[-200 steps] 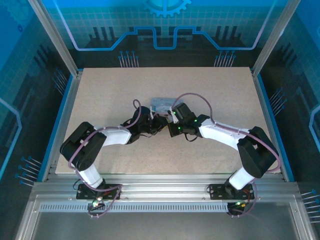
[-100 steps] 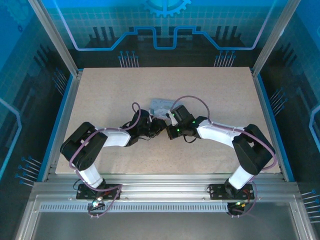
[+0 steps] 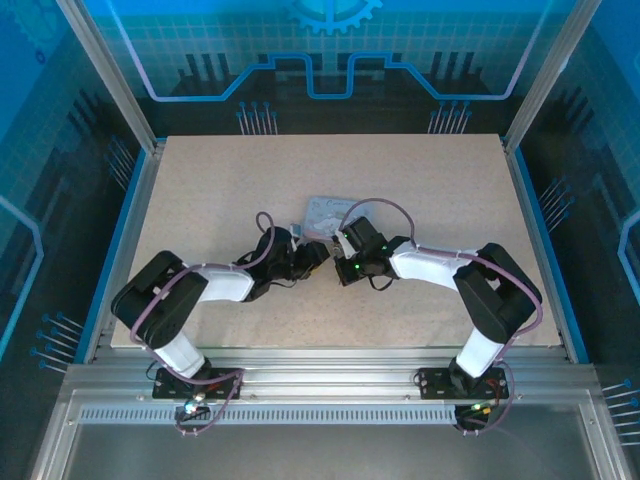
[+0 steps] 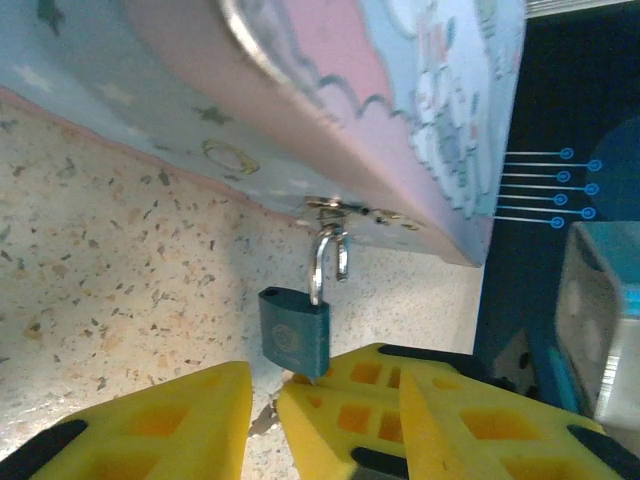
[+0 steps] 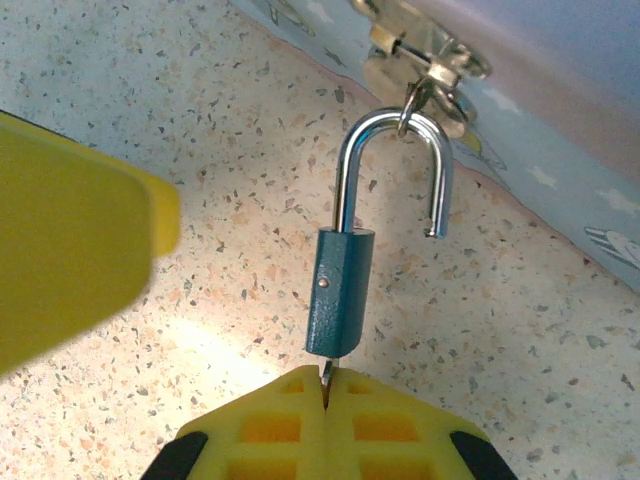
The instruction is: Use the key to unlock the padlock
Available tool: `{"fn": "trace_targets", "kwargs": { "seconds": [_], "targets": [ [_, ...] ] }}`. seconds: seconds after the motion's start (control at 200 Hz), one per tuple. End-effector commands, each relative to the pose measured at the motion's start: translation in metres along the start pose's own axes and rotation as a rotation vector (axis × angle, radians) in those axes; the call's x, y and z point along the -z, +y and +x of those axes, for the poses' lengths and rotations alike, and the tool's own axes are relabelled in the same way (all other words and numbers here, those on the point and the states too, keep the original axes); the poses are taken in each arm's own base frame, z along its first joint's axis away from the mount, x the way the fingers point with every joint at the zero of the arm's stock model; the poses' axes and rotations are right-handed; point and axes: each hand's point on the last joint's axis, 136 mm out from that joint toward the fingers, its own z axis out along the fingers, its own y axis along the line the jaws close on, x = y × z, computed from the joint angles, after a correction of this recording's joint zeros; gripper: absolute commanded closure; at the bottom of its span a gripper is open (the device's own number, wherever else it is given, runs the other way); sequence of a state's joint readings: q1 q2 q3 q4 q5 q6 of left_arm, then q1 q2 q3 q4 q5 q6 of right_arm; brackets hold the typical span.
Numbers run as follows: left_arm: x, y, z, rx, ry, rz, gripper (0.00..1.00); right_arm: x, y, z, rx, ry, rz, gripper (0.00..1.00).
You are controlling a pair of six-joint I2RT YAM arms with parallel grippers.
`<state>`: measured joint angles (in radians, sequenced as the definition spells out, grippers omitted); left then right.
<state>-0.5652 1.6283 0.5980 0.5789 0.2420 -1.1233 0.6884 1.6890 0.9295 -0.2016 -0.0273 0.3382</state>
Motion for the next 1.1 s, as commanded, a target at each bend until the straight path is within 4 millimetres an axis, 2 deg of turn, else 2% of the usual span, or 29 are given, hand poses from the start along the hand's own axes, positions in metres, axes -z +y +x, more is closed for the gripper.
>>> {"fn": "trace_targets", "kwargs": {
  "seconds": [0.0,0.38,0.495,0.64,0.846,1.096],
  "targets": [
    [0.012,-0.004,-0.011,-0.03,-0.053,-0.003,0.54,0.008,-0.001,-0.003,0.042,-0.001,-0.001,1.0],
    [0.036,-0.007,-0.035,-0.108,-0.131,-0.082,0.46,0.021,-0.01,-0.002,0.194,0.046,0.058,1.0],
    [0.042,0.0,-0.043,-0.109,-0.157,-0.148,0.41,0.024,-0.011,-0.002,0.241,0.058,0.069,1.0],
    [0.048,0.005,-0.056,-0.12,-0.183,-0.21,0.39,0.022,-0.014,-0.001,0.281,0.072,0.089,1.0],
    [0.042,-0.004,-0.073,-0.136,-0.186,-0.215,0.35,0.017,-0.018,0.004,0.356,0.106,0.144,1.0],
    [0.025,-0.01,-0.08,-0.14,-0.155,-0.216,0.35,0.015,-0.013,0.004,0.405,0.135,0.148,1.0]
  ]
}}
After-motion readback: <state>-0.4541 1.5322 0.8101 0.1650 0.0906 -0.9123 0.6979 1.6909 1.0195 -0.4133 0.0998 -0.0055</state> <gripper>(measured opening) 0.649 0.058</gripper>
